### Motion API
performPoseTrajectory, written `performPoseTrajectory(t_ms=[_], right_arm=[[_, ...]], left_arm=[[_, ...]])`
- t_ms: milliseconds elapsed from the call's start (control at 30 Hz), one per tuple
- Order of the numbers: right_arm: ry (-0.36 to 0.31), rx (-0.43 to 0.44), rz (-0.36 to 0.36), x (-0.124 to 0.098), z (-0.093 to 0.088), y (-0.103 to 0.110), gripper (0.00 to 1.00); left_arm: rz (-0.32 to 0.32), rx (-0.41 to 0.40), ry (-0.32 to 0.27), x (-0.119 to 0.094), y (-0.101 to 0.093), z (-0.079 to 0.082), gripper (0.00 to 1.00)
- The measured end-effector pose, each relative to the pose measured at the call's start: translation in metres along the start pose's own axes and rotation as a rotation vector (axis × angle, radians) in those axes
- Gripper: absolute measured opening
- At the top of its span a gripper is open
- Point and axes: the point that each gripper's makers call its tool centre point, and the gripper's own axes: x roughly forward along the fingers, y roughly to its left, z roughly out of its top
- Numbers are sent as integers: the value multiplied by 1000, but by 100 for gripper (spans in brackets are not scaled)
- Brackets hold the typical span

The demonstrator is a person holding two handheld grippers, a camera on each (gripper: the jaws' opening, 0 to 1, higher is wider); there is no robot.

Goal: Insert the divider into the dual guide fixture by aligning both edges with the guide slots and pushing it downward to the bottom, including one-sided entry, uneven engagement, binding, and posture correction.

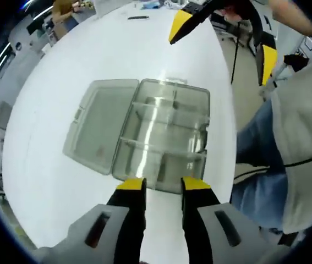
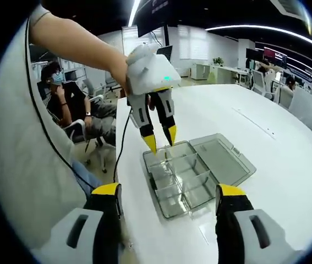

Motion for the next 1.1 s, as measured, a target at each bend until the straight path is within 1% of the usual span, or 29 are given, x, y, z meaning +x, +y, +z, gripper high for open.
performPoseTrajectory(t_ms=[67,233,300,367,533,633,833,1100], right_arm=[[5,-4,3,1,-1,-1,67],[12,-10,11,3,-2,-4,67],[18,-15,16,4,-3,-5,67],[25,-18,18,5,-5,-6,67],[40,-31,23,5,-8,-10,67],[51,-39,25,5,-11,-13,67],[83,-53,32,6,-20,-21,66],[133,-73,38,5,-37,-33,63]], left_arm=[[-1,2,-18,-3,-3,1,26],[19,1,-76,-10,-7,8,27],[23,-15,-101,-13,-9,10,28],[34,-14,-131,-17,-12,14,28],[51,-33,-178,-22,-17,20,31],[63,-49,-220,-25,-20,27,33],[77,-59,-280,-30,-26,38,38],[103,-97,-345,-38,-23,47,44]])
